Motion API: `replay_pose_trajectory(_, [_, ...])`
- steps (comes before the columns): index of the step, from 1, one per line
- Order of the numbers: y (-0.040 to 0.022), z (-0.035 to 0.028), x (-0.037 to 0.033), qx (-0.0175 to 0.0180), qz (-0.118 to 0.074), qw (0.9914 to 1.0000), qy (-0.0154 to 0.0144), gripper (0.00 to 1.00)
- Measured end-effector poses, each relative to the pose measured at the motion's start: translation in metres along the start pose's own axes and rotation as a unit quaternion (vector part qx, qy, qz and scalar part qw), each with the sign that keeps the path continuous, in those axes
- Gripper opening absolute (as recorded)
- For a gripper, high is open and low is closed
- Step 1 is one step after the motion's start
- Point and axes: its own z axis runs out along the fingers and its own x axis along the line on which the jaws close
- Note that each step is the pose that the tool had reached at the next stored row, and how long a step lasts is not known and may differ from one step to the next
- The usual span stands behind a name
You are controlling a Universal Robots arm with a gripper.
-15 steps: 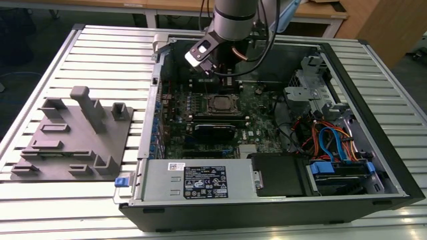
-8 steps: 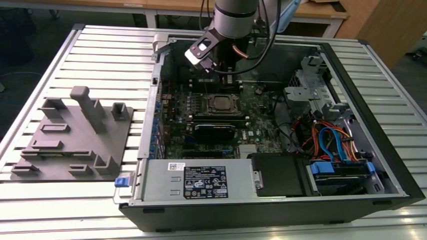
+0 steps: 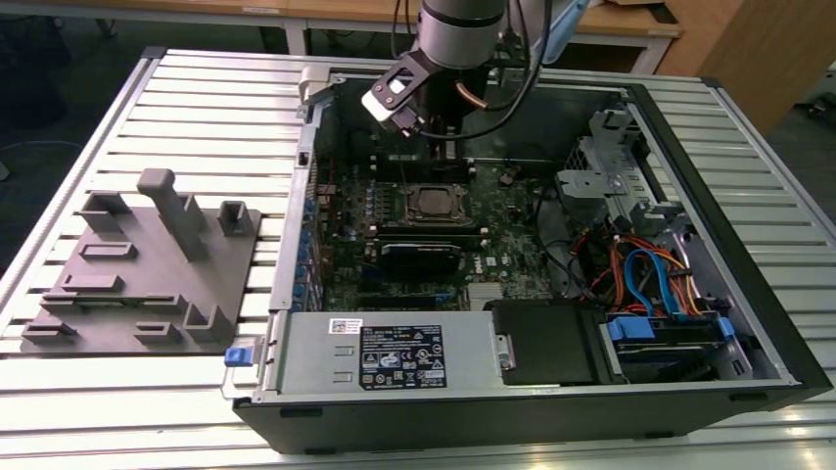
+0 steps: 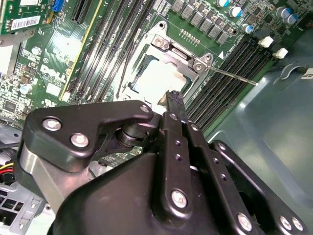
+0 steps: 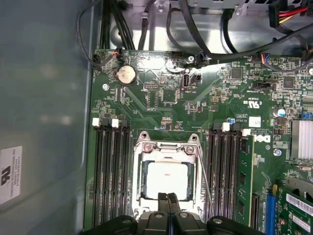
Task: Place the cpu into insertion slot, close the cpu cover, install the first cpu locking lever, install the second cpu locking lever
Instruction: 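Install the first cpu locking lever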
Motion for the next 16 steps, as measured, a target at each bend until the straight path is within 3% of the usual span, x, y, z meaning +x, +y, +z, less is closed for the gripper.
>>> replay_pose_trajectory(9, [0.0001, -0.0086, 0.0002, -0.0001, 0.000, 1.00000, 0.0026, 0.10])
replay_pose_trajectory(16, [0.0001, -0.0089, 0.0003, -0.0001, 0.000, 1.00000, 0.0029, 0.10])
